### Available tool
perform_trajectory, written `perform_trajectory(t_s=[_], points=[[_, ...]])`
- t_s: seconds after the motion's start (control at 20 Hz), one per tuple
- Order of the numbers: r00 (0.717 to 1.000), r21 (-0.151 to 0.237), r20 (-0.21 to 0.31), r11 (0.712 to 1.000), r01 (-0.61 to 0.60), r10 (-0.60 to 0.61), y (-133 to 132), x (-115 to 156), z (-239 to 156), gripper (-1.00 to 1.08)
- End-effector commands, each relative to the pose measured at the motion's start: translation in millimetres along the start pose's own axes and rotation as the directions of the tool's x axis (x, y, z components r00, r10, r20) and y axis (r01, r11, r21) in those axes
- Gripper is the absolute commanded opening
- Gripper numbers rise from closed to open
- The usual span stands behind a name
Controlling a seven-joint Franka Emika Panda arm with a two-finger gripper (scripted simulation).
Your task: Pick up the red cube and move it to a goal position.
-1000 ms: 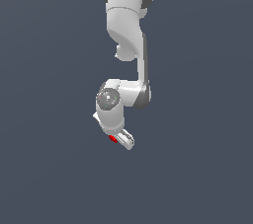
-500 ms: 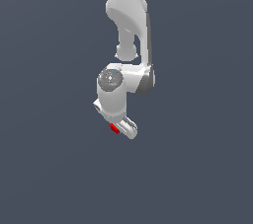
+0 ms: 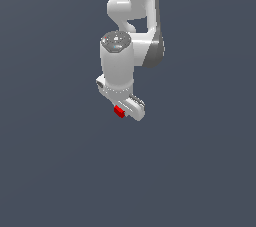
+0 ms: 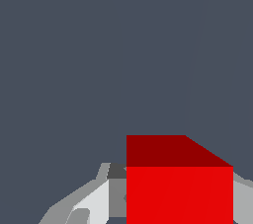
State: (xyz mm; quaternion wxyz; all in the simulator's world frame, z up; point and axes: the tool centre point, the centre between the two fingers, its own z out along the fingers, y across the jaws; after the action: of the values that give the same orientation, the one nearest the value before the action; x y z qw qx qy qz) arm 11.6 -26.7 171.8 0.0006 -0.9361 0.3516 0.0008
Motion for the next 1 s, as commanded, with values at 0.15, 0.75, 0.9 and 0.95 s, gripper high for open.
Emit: perform_trajectory(t_s=[0.15, 0.75, 0.9, 0.95], points=[[1.0, 0.001, 0.0, 1.0, -0.001, 0.001, 7.7, -22.2, -52.3, -1.0], [1.0, -0.001, -0.002, 1.0, -0.001, 0.001, 16.2, -52.5, -127.8, -1.0], [1.0, -0.001, -0.002, 1.0, -0.001, 0.001, 16.5, -55.0, -135.3, -1.0], [1.0, -0.001, -0.002, 1.0, -0.001, 0.001, 16.4, -55.4, -136.6, -1.0]])
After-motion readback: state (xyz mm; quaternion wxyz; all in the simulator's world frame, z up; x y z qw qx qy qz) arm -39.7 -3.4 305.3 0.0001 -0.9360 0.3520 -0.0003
